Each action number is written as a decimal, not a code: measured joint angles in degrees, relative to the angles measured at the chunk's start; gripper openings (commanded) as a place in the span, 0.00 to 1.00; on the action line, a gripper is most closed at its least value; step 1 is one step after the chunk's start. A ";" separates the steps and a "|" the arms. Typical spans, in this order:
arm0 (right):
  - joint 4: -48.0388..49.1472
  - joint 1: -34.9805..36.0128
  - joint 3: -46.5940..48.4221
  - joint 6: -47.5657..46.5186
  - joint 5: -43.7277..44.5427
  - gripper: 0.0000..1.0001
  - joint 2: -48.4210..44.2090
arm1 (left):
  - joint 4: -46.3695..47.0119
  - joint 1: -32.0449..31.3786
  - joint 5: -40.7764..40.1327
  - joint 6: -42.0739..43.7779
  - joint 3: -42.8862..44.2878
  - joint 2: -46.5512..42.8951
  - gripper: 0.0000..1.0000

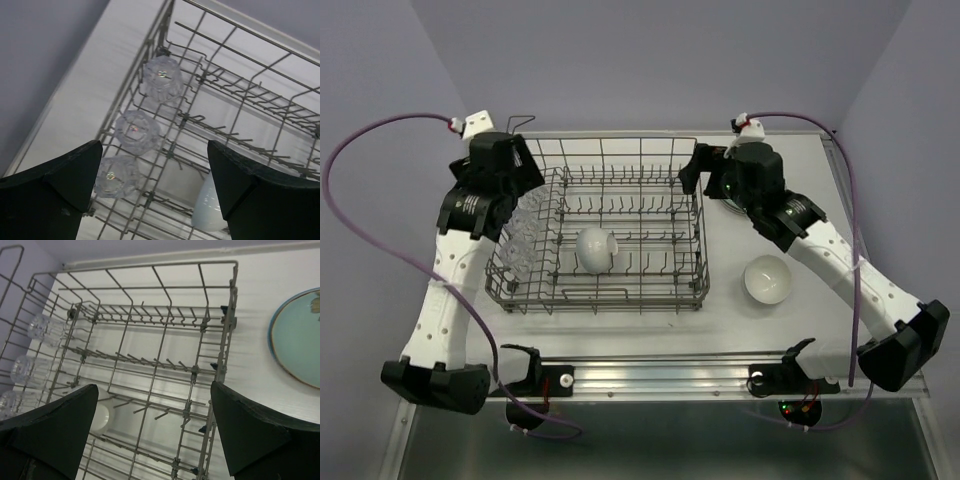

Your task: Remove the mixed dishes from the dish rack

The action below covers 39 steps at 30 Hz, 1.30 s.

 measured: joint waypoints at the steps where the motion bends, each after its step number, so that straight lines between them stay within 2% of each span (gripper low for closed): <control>1: 0.07 0.31 -0.04 0.39 -1.57 1.00 1.42 | 0.17 2.78 -0.28 0.48 -2.05 -2.64 0.99; 6: 0.48 5.68 -0.42 1.25 -4.66 1.00 6.03 | 1.49 12.11 2.71 4.28 -7.13 -7.54 0.99; 9: 0.66 9.92 -0.20 1.25 -4.90 1.00 9.07 | 3.04 16.24 5.90 6.91 -8.61 -5.64 0.98; 12: 0.68 13.00 0.20 1.44 -5.07 1.00 12.35 | 4.24 17.70 8.44 9.22 -10.32 -2.75 0.96; 15: 0.55 14.84 1.53 1.81 -5.25 1.00 16.17 | 5.46 17.75 10.73 11.04 -12.33 -1.03 0.85; 18: 0.57 15.82 3.26 2.10 -5.25 1.00 19.08 | 5.90 17.79 12.26 12.50 -13.55 -0.83 0.78; 20: 0.52 16.46 4.57 2.23 -5.16 1.00 20.61 | 7.06 17.88 12.68 13.22 -14.01 -0.94 0.65; 21: 0.50 16.92 5.27 2.27 -4.98 1.00 21.35 | 7.45 17.99 12.79 13.53 -14.16 -0.94 0.55; 24: 0.26 19.15 7.87 1.99 -3.72 1.00 23.76 | 8.44 18.10 12.79 14.01 -14.99 -0.90 0.44; 32: -1.64 26.51 14.19 0.20 3.28 1.00 30.80 | 8.92 18.47 12.07 14.82 -15.19 -0.39 0.36; 39: -5.81 31.17 21.11 0.48 13.09 1.00 37.99 | 10.60 18.49 11.06 15.78 -16.61 -0.94 0.27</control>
